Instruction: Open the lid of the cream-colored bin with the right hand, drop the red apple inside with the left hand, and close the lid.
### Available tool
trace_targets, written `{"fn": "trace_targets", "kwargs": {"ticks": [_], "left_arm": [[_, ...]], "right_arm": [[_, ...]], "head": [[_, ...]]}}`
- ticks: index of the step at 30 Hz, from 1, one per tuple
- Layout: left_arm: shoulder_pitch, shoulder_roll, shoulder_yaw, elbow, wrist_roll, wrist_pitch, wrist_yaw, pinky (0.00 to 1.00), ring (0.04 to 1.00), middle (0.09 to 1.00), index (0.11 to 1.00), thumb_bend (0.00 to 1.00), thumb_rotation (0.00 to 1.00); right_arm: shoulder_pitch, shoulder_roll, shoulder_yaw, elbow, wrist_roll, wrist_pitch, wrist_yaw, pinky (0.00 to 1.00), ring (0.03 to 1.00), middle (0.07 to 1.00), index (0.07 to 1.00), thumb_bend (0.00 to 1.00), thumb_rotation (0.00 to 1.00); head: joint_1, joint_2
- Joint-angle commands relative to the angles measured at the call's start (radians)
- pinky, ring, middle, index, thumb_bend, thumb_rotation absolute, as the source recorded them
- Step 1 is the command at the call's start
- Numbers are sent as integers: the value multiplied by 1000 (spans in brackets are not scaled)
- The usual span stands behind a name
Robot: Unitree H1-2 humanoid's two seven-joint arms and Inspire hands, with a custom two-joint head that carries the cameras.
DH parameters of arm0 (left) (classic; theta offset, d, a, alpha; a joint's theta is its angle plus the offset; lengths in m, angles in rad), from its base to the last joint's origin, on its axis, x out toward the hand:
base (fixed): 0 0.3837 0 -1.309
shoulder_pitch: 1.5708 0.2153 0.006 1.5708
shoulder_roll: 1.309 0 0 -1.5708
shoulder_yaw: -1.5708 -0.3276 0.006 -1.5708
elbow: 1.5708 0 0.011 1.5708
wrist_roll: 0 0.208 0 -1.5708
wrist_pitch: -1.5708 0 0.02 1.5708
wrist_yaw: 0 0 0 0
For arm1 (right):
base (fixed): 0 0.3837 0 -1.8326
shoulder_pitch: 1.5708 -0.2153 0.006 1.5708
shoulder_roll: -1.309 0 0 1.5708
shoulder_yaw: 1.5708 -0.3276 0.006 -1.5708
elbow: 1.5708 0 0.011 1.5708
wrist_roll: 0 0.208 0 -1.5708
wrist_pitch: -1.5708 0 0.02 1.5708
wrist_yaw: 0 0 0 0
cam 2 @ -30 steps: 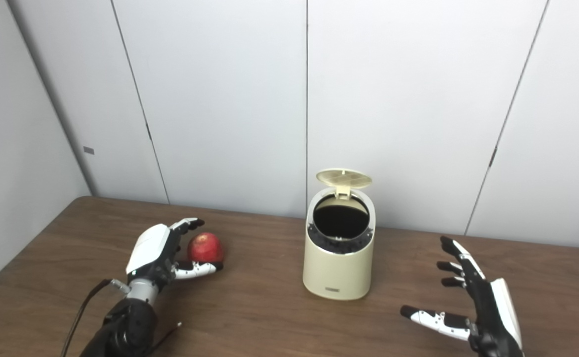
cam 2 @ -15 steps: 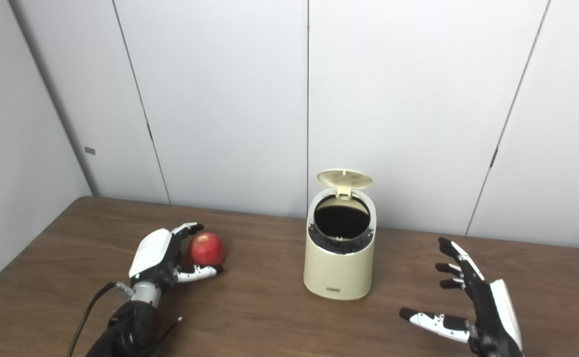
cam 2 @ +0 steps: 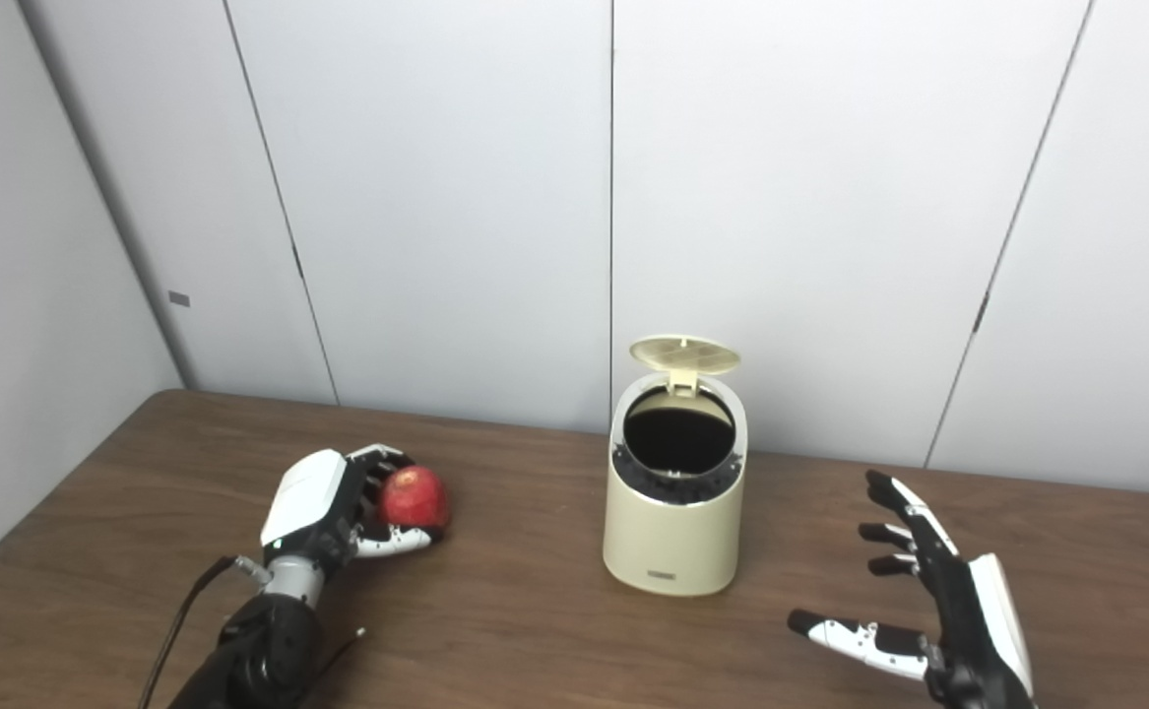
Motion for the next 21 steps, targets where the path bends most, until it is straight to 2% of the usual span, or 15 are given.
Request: {"fn": "trace_targets", "kwargs": {"ticks": [1, 2, 3, 5, 15, 21], "left_arm": [[-26, 11, -6, -3, -20, -30, -4, 515, 582, 582, 621, 695, 72], [-26, 10, -7, -1, -24, -32, -2, 519, 579, 570, 560, 607, 66], [-26, 11, -10, 2, -24, -35, 1, 526, 579, 558, 528, 562, 62], [-26, 11, -16, 6, -23, -40, 4, 517, 561, 484, 532, 527, 13], [-23, 14, -27, -2, -15, -47, 12, 486, 562, 484, 500, 524, 0], [-12, 9, -27, -71, -3, -45, 28, 440, 527, 485, 499, 524, 0]], "right_arm": [[-23, 1, -1, -44, -12, -9, -7, 618, 742, 859, 852, 737, 54], [-23, 1, 0, -45, -14, -8, -7, 616, 742, 860, 852, 736, 56], [-23, 1, -1, -47, -15, -6, -6, 614, 740, 860, 851, 735, 56], [-24, 2, -1, -50, -15, -4, -5, 614, 743, 862, 852, 730, 57], [-27, 7, -1, -45, -13, -5, -8, 606, 743, 861, 848, 728, 52], [-29, 16, 1, -31, -16, -7, -12, 597, 736, 852, 844, 736, 51]], "head": [[0, 1], [-1, 2], [-1, 2], [-1, 3], [-4, 0], [-21, -6]]}}
